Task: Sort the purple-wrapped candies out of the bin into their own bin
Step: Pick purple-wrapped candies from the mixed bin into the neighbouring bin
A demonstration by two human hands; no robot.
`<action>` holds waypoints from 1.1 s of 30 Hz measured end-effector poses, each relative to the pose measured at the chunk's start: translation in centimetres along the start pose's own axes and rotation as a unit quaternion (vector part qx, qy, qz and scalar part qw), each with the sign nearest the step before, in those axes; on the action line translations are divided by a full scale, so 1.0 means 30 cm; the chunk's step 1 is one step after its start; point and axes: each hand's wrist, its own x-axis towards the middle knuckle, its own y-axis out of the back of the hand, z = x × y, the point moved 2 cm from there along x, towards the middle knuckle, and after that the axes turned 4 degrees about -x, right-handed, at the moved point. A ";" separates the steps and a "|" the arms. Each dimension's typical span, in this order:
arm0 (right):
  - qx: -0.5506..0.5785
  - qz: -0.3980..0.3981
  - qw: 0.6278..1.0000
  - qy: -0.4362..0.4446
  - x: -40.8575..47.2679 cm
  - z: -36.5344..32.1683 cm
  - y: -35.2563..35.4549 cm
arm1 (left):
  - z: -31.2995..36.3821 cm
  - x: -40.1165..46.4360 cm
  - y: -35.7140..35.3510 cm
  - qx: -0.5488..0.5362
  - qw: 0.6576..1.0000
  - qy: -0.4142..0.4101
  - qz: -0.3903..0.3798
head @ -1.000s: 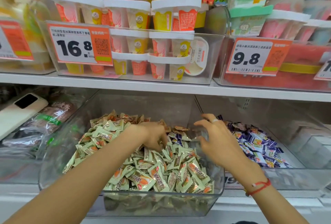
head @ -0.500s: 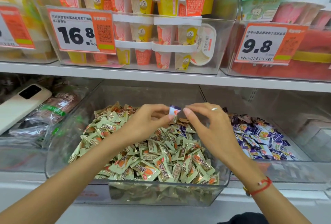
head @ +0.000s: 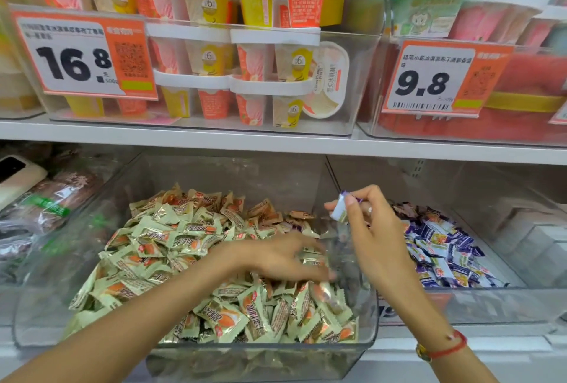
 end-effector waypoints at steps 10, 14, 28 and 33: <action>-0.112 -0.049 0.991 0.057 0.005 0.012 -0.008 | -0.003 0.054 0.004 0.263 0.965 -0.022 0.015; -0.111 -0.055 0.990 0.062 -0.001 0.007 -0.004 | -0.080 -0.081 0.134 0.327 0.941 -0.005 0.081; -0.038 -0.031 0.998 0.030 -0.014 -0.009 -0.005 | -0.228 -0.318 0.246 0.285 0.922 0.052 0.258; 0.048 -0.014 0.999 -0.013 -0.015 -0.003 0.005 | -0.096 -0.047 0.182 0.214 0.944 -0.017 0.249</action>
